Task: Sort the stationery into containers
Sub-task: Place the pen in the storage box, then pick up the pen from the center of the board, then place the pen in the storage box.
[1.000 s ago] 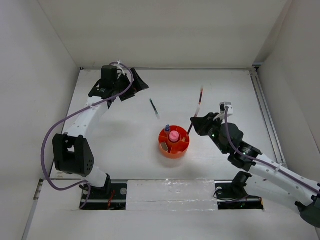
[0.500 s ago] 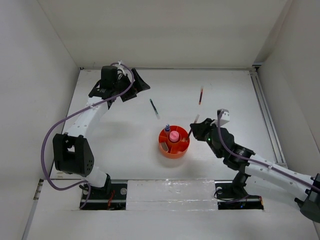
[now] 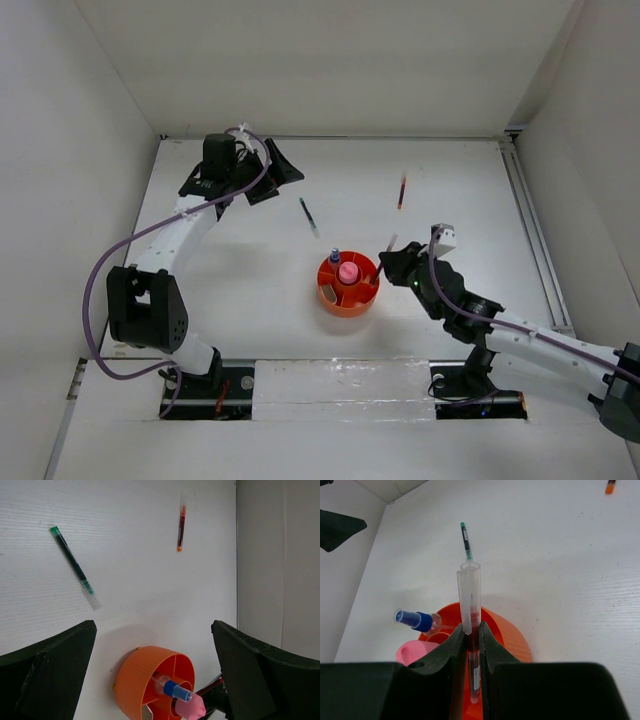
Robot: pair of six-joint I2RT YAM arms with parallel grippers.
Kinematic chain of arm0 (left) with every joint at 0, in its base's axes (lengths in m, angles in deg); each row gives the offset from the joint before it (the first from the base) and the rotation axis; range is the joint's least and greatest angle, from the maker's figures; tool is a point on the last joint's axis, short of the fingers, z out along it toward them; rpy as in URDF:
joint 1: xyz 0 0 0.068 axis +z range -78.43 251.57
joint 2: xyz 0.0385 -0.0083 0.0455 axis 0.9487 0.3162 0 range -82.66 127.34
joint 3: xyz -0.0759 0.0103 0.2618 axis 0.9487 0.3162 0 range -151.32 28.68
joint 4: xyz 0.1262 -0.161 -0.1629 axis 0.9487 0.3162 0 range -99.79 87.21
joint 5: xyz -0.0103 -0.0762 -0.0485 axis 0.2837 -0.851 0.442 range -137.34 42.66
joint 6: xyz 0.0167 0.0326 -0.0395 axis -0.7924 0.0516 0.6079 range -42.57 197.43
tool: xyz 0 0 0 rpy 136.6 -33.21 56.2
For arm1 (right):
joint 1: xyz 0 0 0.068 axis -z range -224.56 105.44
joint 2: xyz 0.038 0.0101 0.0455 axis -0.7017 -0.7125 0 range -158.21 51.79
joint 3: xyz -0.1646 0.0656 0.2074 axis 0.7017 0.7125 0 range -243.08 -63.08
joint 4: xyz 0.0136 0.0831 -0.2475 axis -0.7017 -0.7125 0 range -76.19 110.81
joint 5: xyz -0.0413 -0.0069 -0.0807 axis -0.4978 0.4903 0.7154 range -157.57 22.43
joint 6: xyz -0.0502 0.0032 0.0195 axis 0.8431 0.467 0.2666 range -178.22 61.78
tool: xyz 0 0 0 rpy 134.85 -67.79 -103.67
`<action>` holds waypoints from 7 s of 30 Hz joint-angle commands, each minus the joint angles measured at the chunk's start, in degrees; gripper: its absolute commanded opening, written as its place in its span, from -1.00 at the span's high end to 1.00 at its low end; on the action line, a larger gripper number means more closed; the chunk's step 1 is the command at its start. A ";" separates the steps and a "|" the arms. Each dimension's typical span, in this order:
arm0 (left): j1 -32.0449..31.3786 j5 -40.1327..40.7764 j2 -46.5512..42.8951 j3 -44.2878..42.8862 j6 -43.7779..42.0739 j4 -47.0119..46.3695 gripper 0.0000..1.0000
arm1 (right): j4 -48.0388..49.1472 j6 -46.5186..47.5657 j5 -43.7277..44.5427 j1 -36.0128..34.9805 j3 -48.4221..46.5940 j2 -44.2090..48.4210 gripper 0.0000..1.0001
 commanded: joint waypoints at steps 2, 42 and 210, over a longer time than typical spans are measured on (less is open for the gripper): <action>0.02 -1.71 -1.33 0.85 0.20 -2.46 -1.00 | 5.81 -0.57 -1.86 -0.57 0.29 -1.25 1.00; -0.69 -6.28 -8.09 10.00 1.87 -9.06 -1.00 | 1.33 -9.26 0.77 -6.99 -0.23 -4.77 0.89; 1.25 -18.84 4.12 -15.23 -0.15 -9.23 1.00 | -18.89 22.02 -67.35 19.56 -74.32 -53.73 1.00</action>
